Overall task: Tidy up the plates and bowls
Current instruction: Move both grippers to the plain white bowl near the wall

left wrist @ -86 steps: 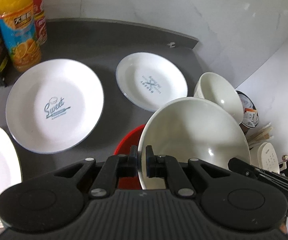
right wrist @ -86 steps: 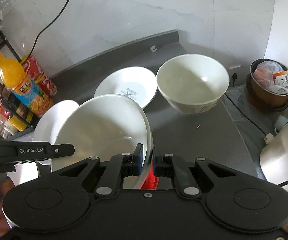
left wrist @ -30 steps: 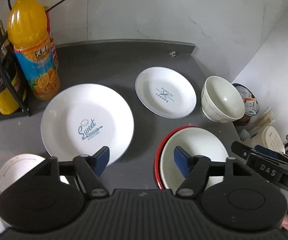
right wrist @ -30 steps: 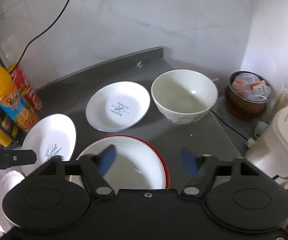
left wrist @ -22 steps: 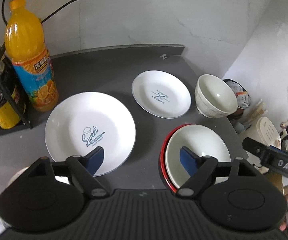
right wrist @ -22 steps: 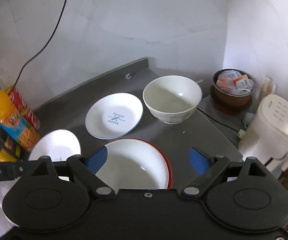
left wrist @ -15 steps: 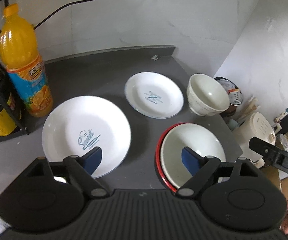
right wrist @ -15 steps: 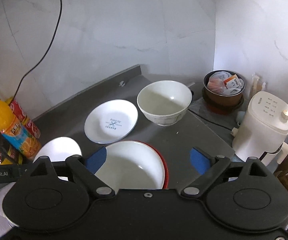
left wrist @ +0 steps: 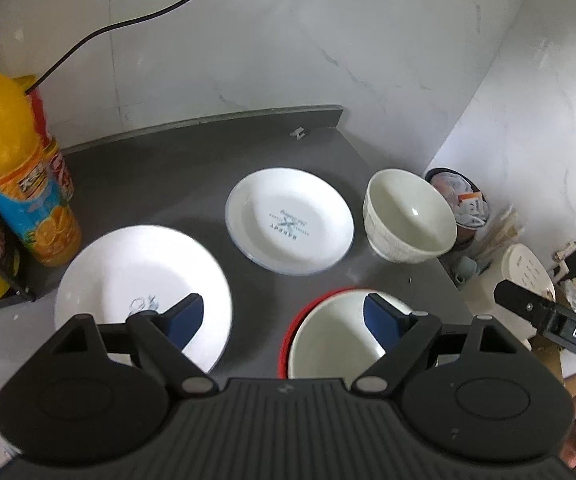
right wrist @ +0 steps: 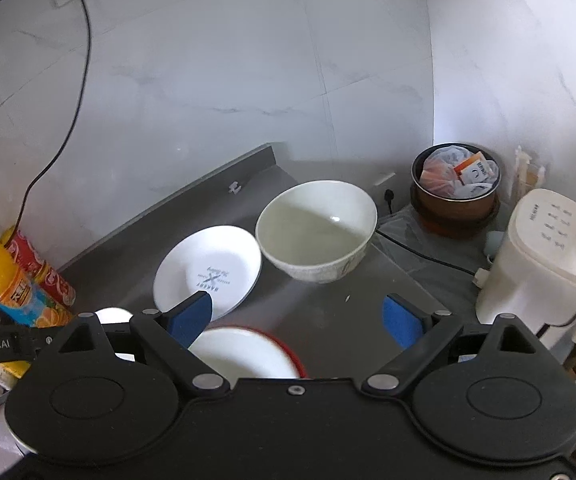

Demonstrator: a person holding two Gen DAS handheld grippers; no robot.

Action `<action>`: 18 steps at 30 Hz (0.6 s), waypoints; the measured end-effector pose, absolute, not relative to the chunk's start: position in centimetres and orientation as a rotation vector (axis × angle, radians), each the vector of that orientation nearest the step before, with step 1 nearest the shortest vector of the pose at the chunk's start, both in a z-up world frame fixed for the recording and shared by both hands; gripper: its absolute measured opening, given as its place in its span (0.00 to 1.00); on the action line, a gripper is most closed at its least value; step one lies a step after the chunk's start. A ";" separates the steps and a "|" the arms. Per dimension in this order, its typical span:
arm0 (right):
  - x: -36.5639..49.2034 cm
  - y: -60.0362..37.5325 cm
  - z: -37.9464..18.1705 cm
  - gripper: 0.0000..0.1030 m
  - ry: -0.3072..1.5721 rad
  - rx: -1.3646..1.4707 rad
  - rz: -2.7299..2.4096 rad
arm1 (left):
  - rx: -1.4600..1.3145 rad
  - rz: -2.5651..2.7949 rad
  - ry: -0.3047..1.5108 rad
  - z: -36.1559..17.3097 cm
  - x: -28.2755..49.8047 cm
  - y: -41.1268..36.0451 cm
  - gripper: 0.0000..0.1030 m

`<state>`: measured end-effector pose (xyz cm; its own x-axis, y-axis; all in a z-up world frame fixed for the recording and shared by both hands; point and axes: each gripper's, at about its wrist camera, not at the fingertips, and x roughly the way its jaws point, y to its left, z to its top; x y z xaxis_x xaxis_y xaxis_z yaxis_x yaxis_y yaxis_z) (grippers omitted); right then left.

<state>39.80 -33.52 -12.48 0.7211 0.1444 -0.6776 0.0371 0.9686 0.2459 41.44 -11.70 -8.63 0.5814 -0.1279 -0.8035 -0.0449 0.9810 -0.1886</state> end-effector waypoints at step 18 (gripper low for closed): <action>50.4 -42.9 -16.3 0.85 0.816 0.289 0.150 | -0.206 0.051 0.943 -11.1 52.5 -21.0 0.83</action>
